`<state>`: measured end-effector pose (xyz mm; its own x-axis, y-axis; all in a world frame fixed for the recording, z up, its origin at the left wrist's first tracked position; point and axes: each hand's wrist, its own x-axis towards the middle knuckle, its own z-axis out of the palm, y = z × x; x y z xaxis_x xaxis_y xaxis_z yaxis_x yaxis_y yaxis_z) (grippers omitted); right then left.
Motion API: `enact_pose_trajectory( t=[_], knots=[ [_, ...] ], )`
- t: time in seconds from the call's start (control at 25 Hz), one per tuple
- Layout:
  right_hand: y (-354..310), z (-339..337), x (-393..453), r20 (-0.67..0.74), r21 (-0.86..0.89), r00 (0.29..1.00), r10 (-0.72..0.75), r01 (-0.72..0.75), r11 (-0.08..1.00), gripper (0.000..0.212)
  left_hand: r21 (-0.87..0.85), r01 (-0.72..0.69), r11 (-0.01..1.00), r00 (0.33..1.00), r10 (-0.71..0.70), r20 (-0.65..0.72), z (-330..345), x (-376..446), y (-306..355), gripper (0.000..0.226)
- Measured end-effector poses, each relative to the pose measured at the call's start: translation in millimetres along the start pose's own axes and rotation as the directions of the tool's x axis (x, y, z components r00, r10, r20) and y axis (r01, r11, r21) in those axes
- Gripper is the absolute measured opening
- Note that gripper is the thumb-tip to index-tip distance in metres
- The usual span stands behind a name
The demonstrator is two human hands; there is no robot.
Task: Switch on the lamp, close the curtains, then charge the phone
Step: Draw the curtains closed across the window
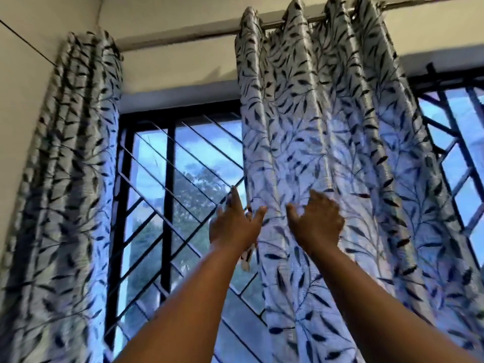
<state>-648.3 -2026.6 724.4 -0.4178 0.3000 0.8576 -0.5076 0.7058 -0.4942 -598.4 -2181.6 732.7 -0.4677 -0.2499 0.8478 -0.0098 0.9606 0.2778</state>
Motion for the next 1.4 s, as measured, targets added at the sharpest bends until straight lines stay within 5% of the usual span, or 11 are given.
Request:
enact_pose_trajectory(
  t=[0.24,0.64,0.8,0.96,1.12,1.4],
  knots=[
    [-133.5,44.8,-91.1,0.085,0.241,0.977,-0.196,0.171,0.955,0.064,0.156,0.063,0.986,0.997,-0.056,-0.053,-69.9,-29.2,-128.4,0.09],
    [-261.4,153.8,-190.6,0.315,0.412,0.783,-0.537,0.397,0.82,0.063,0.415,0.254,0.874,0.967,-0.22,-0.129,-111.9,-42.5,-318.8,0.088],
    [-276.4,209.7,-208.1,0.383,0.412,0.739,-0.554,0.4,0.819,0.064,0.491,0.34,0.802,0.935,-0.346,-0.081,-102.1,-47.3,-369.7,0.088],
    [-298.3,251.9,-211.4,0.406,0.473,0.703,-0.584,0.385,0.792,0.064,0.511,0.473,0.718,0.878,-0.436,-0.2,-110.1,-31.5,-408.6,0.075],
    [-322.2,278.5,-219.9,0.413,0.469,0.668,-0.62,0.427,0.773,0.066,0.481,0.445,0.755,0.891,-0.427,-0.154,-111.3,-16.1,-442.7,0.065],
    [-360.3,327.0,-245.5,0.466,0.36,0.675,-0.572,0.447,0.819,0.074,0.39,0.382,0.838,0.92,-0.385,-0.073,-85.4,16.8,-497.5,0.079]
  ],
)
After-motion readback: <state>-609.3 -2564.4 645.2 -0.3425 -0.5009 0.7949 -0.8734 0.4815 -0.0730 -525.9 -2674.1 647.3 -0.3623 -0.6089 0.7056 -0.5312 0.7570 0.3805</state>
